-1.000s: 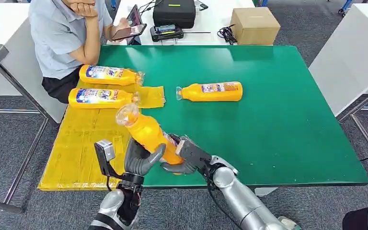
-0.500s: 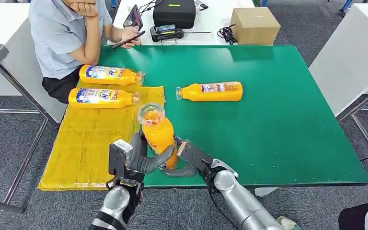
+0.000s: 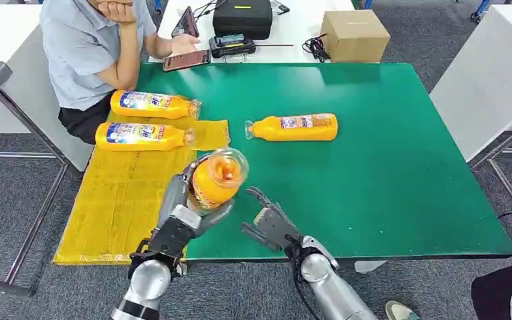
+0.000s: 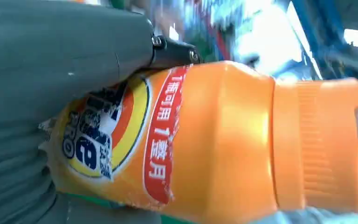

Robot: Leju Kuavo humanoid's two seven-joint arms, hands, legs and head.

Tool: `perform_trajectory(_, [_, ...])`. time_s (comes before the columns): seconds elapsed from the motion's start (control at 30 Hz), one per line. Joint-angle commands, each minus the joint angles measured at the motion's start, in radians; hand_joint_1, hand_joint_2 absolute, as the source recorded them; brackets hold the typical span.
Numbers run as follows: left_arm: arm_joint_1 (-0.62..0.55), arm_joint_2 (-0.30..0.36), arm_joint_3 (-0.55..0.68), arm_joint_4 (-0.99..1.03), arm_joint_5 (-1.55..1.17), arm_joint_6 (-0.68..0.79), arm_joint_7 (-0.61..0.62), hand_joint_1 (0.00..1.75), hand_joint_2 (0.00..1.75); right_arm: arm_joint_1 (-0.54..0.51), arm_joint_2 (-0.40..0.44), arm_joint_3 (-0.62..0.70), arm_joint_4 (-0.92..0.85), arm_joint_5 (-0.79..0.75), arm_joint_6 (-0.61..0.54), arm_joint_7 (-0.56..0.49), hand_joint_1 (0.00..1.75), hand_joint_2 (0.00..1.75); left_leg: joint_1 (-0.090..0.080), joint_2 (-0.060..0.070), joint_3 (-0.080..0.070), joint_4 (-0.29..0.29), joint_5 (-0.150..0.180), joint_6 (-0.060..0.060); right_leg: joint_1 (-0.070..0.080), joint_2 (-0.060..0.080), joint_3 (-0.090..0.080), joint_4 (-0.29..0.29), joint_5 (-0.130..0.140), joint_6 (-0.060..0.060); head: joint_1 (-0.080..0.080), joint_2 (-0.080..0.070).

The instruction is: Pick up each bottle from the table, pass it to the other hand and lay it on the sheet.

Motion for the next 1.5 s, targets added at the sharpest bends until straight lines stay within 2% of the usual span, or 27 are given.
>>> perform_trajectory(0.03, [-0.091,0.135,0.067,0.074,-0.528,0.088,0.141,1.75,1.75,-0.007,0.058,-0.107,-0.036,0.050,-0.001,-0.017,0.00,0.00,0.000,0.002,0.003,-0.001,0.000,-0.002,0.000,0.001,0.002,0.000,0.000,-0.002,0.000,0.000])
perform_trajectory(0.37, [-0.223,0.220,0.109,0.364,-0.677,0.101,0.221,1.75,1.75,0.002,0.058,-0.065,-0.032,0.012,0.049,-0.077,0.00,0.00,0.001,0.000,0.004,-0.001,0.000,-0.002,0.001,0.000,0.003,-0.001,0.000,-0.002,0.000,0.000])
perform_trajectory(0.5, [-0.280,0.222,0.187,0.496,-0.591,0.120,0.183,1.75,1.75,0.019,0.049,-0.033,-0.069,-0.002,0.066,-0.079,0.00,0.00,0.001,0.000,0.005,-0.001,0.000,-0.003,0.001,-0.001,0.004,0.000,-0.001,-0.003,0.000,0.000])
perform_trajectory(0.63, [-0.332,0.252,0.200,0.653,-0.638,0.118,0.192,1.75,1.75,0.020,0.037,-0.015,-0.061,-0.029,0.076,-0.083,0.00,0.00,0.001,0.001,0.004,-0.001,0.000,-0.002,0.001,0.000,0.004,-0.001,-0.001,-0.002,0.000,0.000])
perform_trajectory(0.83, [-0.367,0.271,0.218,0.831,-0.635,0.106,0.181,1.75,1.75,0.031,0.040,-0.021,-0.047,-0.052,0.078,-0.092,0.00,0.00,0.001,0.001,0.005,-0.001,0.000,-0.002,0.001,0.000,0.004,-0.001,-0.001,-0.002,0.000,0.000])
perform_trajectory(1.03, [-0.368,0.283,0.195,0.874,-0.684,0.115,0.200,1.75,1.75,0.046,0.038,-0.026,-0.054,-0.058,0.076,-0.094,0.00,0.00,0.001,0.001,0.005,-0.001,-0.001,-0.002,0.001,0.000,0.004,0.000,-0.001,-0.002,0.000,0.000])
perform_trajectory(1.1, [-0.371,0.287,0.191,0.890,-0.694,0.106,0.200,1.13,1.75,0.044,0.038,-0.026,-0.049,-0.060,0.078,-0.095,0.00,0.00,0.002,0.002,0.006,-0.001,-0.001,-0.002,0.001,0.001,0.005,0.000,-0.001,-0.003,0.000,0.000])
perform_trajectory(1.13, [-0.373,0.285,0.197,0.895,-0.688,0.102,0.202,0.05,1.75,0.044,0.039,-0.027,-0.048,-0.060,0.077,-0.096,0.00,0.00,0.001,0.002,0.005,-0.001,0.000,-0.002,0.001,0.001,0.004,0.000,0.000,-0.002,0.000,0.000])
perform_trajectory(1.17, [-0.376,0.289,0.184,0.905,-0.710,0.097,0.207,0.00,1.75,0.043,0.040,-0.028,-0.045,-0.061,0.077,-0.096,0.00,0.00,0.001,0.001,0.004,-0.001,0.000,-0.002,0.001,0.001,0.003,0.000,0.000,-0.002,0.000,0.000])
perform_trajectory(1.5, [-0.384,0.274,0.202,0.927,-0.688,0.071,0.188,0.00,1.75,0.030,0.046,-0.034,-0.026,-0.061,0.073,-0.097,0.00,0.00,0.001,0.003,0.012,-0.001,0.000,-0.003,0.001,0.003,0.010,0.000,0.000,-0.003,0.000,0.000])
